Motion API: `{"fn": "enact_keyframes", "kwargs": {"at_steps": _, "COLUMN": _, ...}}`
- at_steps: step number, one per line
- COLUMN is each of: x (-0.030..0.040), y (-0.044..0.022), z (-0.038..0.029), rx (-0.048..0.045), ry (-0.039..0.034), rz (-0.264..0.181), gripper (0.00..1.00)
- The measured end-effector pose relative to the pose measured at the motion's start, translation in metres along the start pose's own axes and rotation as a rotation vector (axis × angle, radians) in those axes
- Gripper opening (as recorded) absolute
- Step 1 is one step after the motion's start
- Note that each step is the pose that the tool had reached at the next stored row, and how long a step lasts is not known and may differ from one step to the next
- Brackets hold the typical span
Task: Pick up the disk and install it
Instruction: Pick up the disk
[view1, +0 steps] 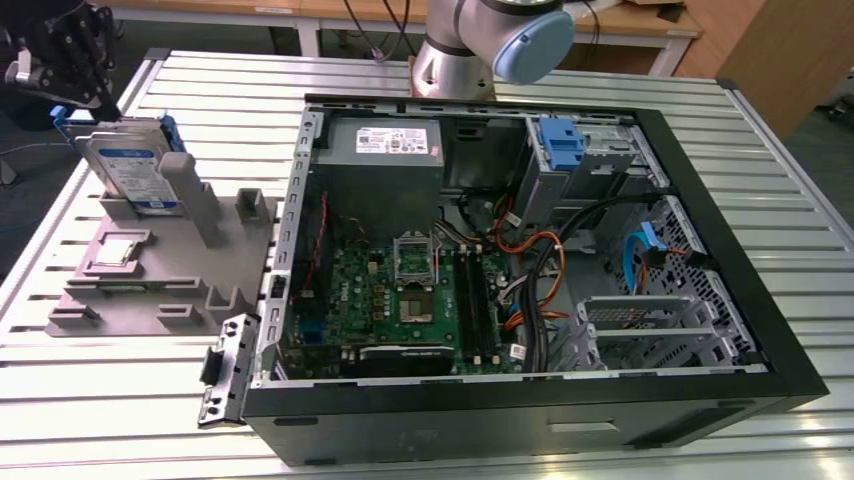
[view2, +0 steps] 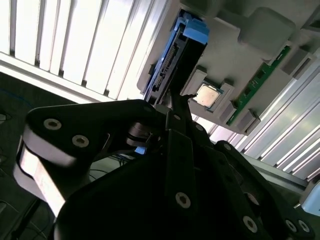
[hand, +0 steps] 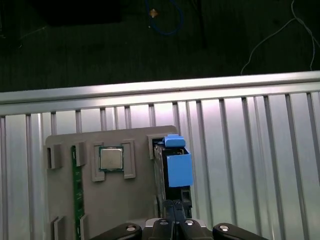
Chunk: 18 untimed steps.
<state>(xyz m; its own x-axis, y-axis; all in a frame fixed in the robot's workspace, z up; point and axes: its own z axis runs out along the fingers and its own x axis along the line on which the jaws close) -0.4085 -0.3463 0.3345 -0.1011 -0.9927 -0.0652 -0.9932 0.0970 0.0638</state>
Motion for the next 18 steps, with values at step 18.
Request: {"fn": "enact_keyframes", "kwargs": {"at_steps": 18, "x": -0.0046, "y": 0.0003, "z": 0.0018, "rx": -0.0015, "ry": 0.0014, "rz": -0.023, "gripper": 0.11}}
